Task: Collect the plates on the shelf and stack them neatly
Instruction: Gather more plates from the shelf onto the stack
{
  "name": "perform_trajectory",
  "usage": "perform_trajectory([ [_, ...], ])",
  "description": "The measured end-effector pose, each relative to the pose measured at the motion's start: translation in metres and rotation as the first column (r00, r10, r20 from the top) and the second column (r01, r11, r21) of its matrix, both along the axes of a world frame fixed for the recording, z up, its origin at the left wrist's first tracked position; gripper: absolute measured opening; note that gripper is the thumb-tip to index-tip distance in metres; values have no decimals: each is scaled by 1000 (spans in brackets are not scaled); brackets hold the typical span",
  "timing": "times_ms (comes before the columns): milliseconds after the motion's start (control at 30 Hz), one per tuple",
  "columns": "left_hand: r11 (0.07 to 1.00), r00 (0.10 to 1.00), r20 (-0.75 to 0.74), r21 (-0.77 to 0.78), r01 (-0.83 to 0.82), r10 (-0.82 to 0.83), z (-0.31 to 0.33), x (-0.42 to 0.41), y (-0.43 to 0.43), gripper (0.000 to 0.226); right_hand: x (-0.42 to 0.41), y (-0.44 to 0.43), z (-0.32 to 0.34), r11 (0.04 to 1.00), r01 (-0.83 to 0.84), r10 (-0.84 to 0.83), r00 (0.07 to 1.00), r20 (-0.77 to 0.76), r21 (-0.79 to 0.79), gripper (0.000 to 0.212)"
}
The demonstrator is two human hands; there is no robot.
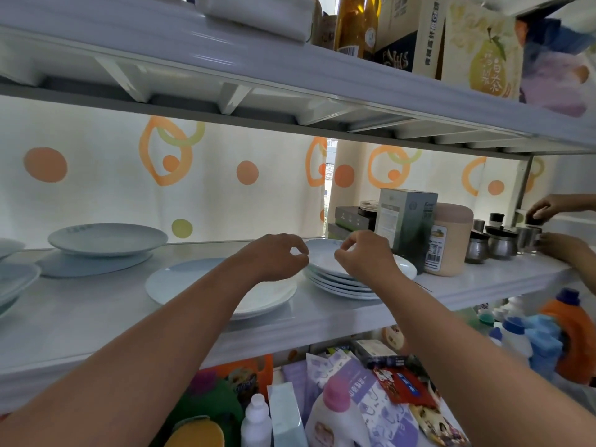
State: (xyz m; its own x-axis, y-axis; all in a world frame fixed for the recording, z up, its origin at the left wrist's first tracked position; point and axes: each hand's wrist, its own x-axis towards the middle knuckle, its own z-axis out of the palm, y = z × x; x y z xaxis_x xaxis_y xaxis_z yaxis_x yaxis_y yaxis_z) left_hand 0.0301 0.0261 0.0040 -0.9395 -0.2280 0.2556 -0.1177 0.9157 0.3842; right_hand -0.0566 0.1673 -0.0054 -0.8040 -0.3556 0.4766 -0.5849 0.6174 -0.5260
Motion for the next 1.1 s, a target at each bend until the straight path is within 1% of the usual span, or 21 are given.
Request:
perform_trajectory([
  [133, 993, 990, -78, -10, -118, 117, 3, 21, -29, 29, 12, -30, -2, 997, -69, 69, 998, 7, -36, 22],
  [233, 979, 976, -74, -4, -205, 204, 4, 39, -55, 28, 21, -46, -7, 992, -123, 124, 991, 45, -27, 23],
  [300, 966, 965, -59, -1, -257, 257, 3, 52, -73, 28, 25, -53, -11, 987, -151, 146, 986, 83, 50, 27],
  [400, 935, 934, -48, 12, -354, 354, -3, 67, -99, 30, 31, -58, -16, 956, -130, 115, 991, 72, 263, 29],
  [467, 911, 910, -32, 15, -413, 413, -9, 74, -114, 33, 33, -60, -18, 941, -118, 105, 993, 61, 317, 27],
  [533, 893, 893, -26, 26, -449, 450, -16, 80, -124, 34, 35, -63, -20, 940, -133, 102, 988, 112, 315, 24],
  [600, 882, 882, -45, 51, -468, 470, -20, 83, -130, 33, 37, -67, -22, 943, -142, 103, 984, 144, 300, 26],
  [700, 867, 864, -63, 47, -497, 499, -25, 88, -135, 33, 36, -71, -26, 950, -134, 86, 980, 178, 280, 28],
  [833, 855, 853, -79, 99, -509, 517, -28, 92, -141, 22, 27, -75, -33, 959, -108, 48, 973, 226, 263, 21],
  [967, 835, 846, -64, 214, -507, 530, -29, 91, -144, 23, 22, -77, -37, 974, -99, 51, 972, 228, 203, 5],
  [1100, 827, 841, -103, 278, -488, 531, -34, 87, -144, 22, 20, -76, -39, 990, -80, 54, 977, 207, 119, 3],
])
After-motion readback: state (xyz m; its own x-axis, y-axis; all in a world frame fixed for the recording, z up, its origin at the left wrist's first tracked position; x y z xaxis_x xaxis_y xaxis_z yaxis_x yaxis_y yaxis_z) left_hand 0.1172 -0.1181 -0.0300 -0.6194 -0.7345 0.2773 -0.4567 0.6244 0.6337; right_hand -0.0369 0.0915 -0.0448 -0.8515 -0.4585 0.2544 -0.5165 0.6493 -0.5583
